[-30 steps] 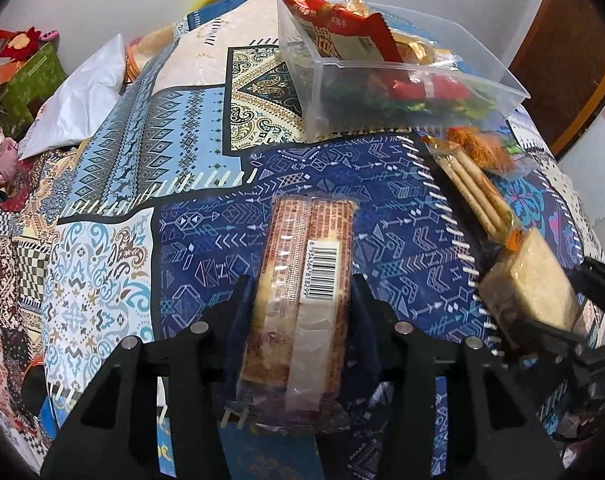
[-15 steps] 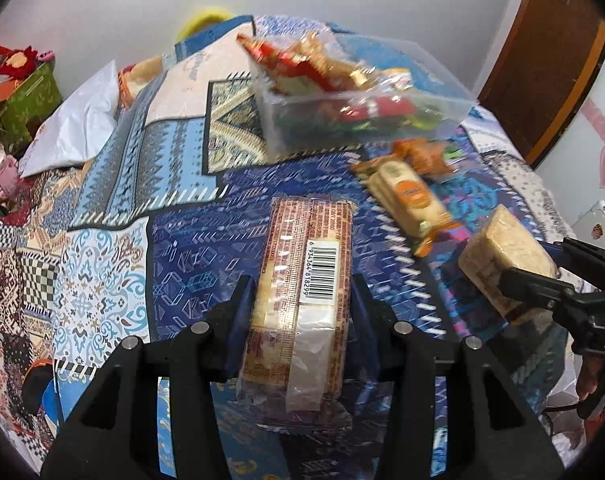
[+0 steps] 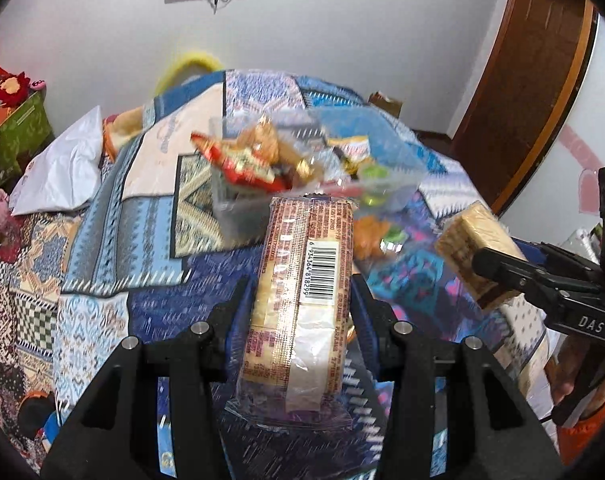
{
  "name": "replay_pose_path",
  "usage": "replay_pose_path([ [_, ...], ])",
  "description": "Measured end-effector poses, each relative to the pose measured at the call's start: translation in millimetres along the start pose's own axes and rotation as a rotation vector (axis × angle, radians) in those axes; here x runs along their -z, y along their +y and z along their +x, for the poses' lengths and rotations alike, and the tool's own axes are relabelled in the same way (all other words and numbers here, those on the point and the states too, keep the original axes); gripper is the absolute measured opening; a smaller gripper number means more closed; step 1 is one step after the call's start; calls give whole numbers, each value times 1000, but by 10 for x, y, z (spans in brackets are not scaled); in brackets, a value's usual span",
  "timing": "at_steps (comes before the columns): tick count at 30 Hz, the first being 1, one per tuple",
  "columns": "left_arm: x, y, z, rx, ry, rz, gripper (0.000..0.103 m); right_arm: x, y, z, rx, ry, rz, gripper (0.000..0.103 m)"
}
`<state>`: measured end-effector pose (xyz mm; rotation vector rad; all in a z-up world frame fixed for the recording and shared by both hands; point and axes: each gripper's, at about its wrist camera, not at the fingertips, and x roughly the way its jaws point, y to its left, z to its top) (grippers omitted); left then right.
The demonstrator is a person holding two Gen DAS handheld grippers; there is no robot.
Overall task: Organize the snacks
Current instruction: 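Carry wafer pack and bread cake into the clear box and release both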
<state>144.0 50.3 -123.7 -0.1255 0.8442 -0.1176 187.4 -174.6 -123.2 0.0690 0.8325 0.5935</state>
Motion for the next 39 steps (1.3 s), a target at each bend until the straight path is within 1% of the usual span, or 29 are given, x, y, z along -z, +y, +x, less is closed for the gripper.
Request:
replay_pose_path([
  [6,-310,-60,51,23,-41,-26,47,-304,-89,-28,31,-65,-7,54],
  [12,-605,-127,199,27,-60,-29,47,-613,-173,60,31,-112,0,54],
  [15,-736,-142,289,35,-62,-40,47,-767,-191,150,40,-125,-9,54],
  [19,-891,-120,463,72,-44,-74,47,-946,-237,327,41,-127,-7,54],
  [21,-971,-117,601,67,-38,-84,47,-1020,-255,421,49,-127,-12,53],
  [27,-1151,-77,980,59,-8,-109,47,-1185,-359,777,74,-98,-25,53],
  [32,-1260,-18,1275,52,18,-136,47,-1236,-459,1160,90,-37,-42,52],
  [39,-1278,50,1498,49,53,-161,47,-1221,-543,1414,103,11,-45,53],
])
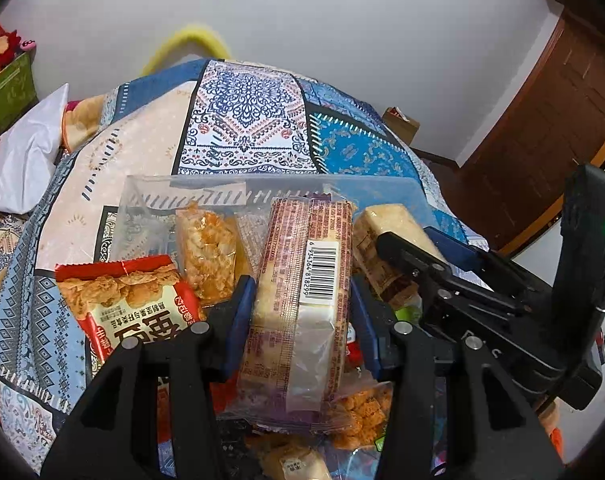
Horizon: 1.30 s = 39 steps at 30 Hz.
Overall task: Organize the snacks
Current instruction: 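Carry wafer pack and bread cake into the clear box and release both, then grasp orange-labelled pastry with left tool while right tool grasps meatball snack bag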
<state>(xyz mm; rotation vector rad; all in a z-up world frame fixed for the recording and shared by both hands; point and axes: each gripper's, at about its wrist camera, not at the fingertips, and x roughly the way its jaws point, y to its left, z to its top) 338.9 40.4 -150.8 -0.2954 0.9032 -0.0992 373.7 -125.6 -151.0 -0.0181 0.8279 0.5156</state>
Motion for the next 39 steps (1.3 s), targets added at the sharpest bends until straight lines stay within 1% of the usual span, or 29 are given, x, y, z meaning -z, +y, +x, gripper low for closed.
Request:
replay_pose_path([
  [2,-10,-9,26,-2,3,5,47,-4,-35,-28,4,-11,18,53],
  [4,-32,-28,49,-8,0,7,47,-26,-82,-62,-19,-11,33,53],
  [8,-96,-80,121,-15,3,3,47,-3,-181,-229,-27,-25,49,55],
  [13,-195,-186,217,-63,-15,9,47,101,-271,-432,-30,-35,53,55],
  [18,-193,-155,238,-22,32,-30,48,206,-266,-549,-37,-25,41,56],
  [21,-131,-136,123,-26,26,-28,48,259,-224,-611,-38,-24,29,56],
  [25,-24,-142,-93,-41,14,13,48,374,-132,-725,-41,-27,13,56],
  [29,117,-129,-387,-62,2,55,48,495,-15,-802,-50,-12,1,56],
  [35,372,-21,-694,-72,6,72,48,689,157,-778,-49,30,-29,57],
  [37,476,41,-765,-91,10,78,48,754,208,-724,-46,50,-39,60],
  [39,584,119,-821,-99,21,75,48,811,258,-668,-40,65,-51,67],
])
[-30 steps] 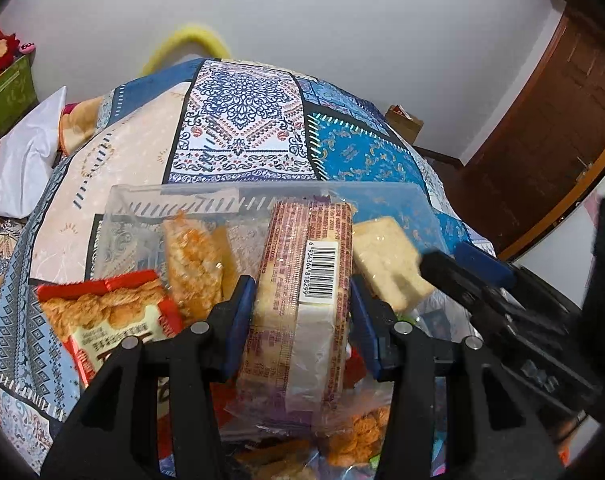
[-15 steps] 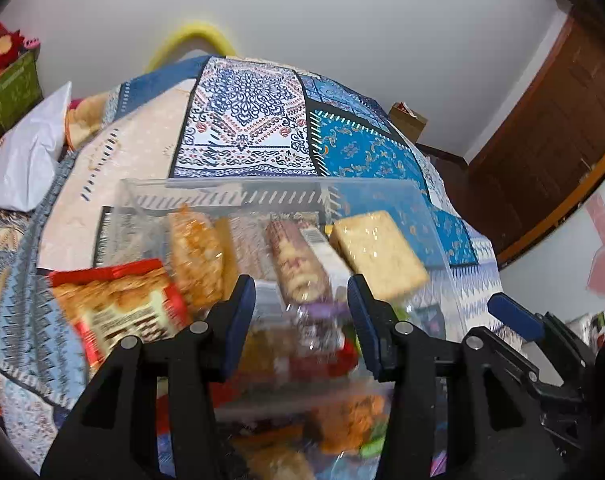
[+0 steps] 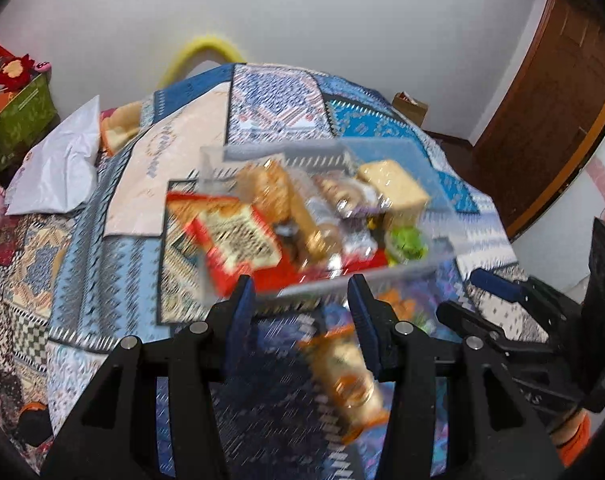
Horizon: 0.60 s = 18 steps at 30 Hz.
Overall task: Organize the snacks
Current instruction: 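Grasp orange-labelled pastry with left tool while right tool grasps meatball snack bag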
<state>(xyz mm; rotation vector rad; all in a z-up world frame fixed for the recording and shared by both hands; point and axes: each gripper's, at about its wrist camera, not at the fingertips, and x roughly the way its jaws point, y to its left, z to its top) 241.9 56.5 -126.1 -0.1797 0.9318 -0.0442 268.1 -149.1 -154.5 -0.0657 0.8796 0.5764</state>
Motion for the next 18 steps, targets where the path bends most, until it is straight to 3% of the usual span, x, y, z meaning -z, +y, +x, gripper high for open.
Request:
replay_pose_path([
  [8,366,233,41,6,68,-1,48,113,183,369,20,104,-56,69],
  [14,583,279,231,12,128,9,48,124,136,632,-5,173,-2,69],
  [18,665,254,329,32,155,14,48,177,140,724,1,211,3,83],
])
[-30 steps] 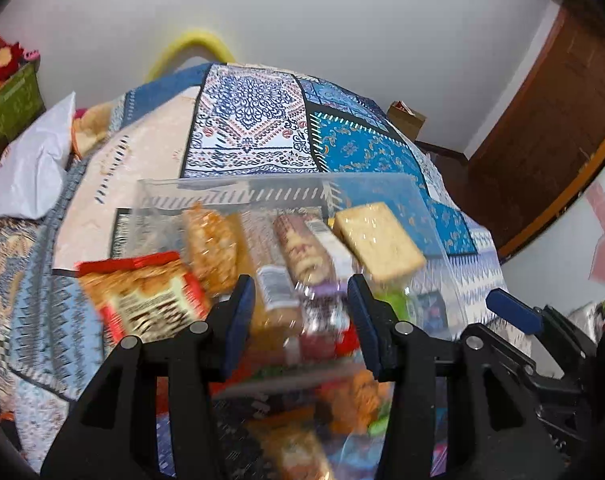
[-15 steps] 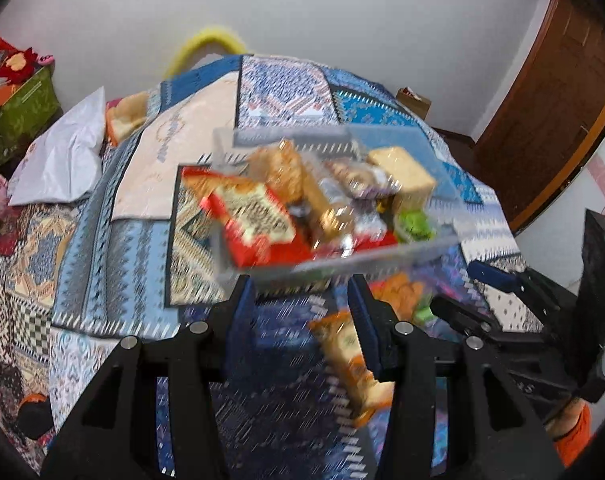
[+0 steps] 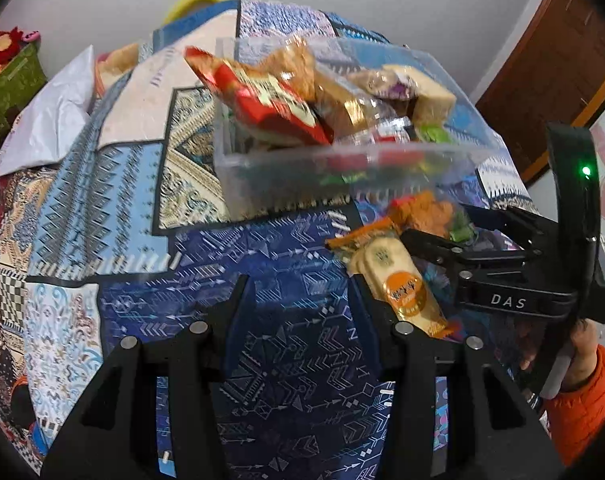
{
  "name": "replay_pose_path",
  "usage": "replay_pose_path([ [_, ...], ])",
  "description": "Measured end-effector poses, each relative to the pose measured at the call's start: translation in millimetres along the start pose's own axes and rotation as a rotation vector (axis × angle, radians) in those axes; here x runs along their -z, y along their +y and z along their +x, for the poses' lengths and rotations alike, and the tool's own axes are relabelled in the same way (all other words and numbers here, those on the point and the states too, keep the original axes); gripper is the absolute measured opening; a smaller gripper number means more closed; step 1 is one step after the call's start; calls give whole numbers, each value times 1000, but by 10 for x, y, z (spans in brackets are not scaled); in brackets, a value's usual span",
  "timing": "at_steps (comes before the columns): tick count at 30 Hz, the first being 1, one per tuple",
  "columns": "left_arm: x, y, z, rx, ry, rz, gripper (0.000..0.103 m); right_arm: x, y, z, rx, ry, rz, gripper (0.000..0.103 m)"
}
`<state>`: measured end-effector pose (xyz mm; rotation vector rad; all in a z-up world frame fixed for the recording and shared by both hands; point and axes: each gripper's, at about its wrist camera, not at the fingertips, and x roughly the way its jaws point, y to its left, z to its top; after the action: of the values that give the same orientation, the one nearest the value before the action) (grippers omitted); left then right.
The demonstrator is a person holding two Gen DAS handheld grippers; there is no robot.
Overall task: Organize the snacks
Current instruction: 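Grasp orange-labelled pastry with left tool while right tool grasps meatball snack bag, then carry pastry and meatball bag into the clear box and open both tools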
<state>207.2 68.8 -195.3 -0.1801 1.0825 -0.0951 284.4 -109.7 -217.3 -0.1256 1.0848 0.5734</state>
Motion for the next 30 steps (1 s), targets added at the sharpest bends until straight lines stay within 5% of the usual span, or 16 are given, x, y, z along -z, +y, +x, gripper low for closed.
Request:
replay_pose_path([
  [5,23,-38,83,13,12,-2,48,45,52,21,24,-10,-50,82],
  [9,31,-117,105,20,13,9,48,58,-4,-14,19,-39,-43,65],
  [14,6,-209,133,47,10,-3,48,136,-109,-116,-2,-50,-27,58],
  [30,-28,-584,474,82,48,-15,52,467,-287,-641,-24,-123,10,56],
])
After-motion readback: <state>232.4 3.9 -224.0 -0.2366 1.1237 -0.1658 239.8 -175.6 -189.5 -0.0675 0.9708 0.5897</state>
